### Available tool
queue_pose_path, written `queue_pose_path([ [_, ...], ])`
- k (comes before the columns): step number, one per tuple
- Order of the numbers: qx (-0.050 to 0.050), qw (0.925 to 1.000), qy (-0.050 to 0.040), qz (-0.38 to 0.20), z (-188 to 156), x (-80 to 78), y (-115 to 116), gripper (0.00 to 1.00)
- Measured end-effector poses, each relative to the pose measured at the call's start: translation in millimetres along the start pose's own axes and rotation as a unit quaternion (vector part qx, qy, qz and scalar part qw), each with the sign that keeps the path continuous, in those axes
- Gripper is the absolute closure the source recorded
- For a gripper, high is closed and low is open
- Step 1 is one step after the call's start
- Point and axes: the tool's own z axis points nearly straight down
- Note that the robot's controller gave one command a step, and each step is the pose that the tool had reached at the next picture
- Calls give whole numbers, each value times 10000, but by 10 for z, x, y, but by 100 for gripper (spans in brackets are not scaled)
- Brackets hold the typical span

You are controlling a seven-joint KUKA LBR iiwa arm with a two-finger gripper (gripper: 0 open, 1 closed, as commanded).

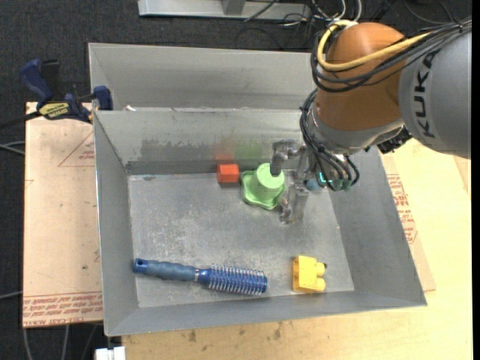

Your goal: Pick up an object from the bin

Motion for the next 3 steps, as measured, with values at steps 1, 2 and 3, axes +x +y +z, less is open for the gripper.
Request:
queue_pose_path([
  [1,0,9955,9,-949,624,936,19,0],
  [2,22,9817,-77,-1903,1612,881,-1129,0],
  [3,3,9812,-38,-1928,1608,901,-1095,100],
])
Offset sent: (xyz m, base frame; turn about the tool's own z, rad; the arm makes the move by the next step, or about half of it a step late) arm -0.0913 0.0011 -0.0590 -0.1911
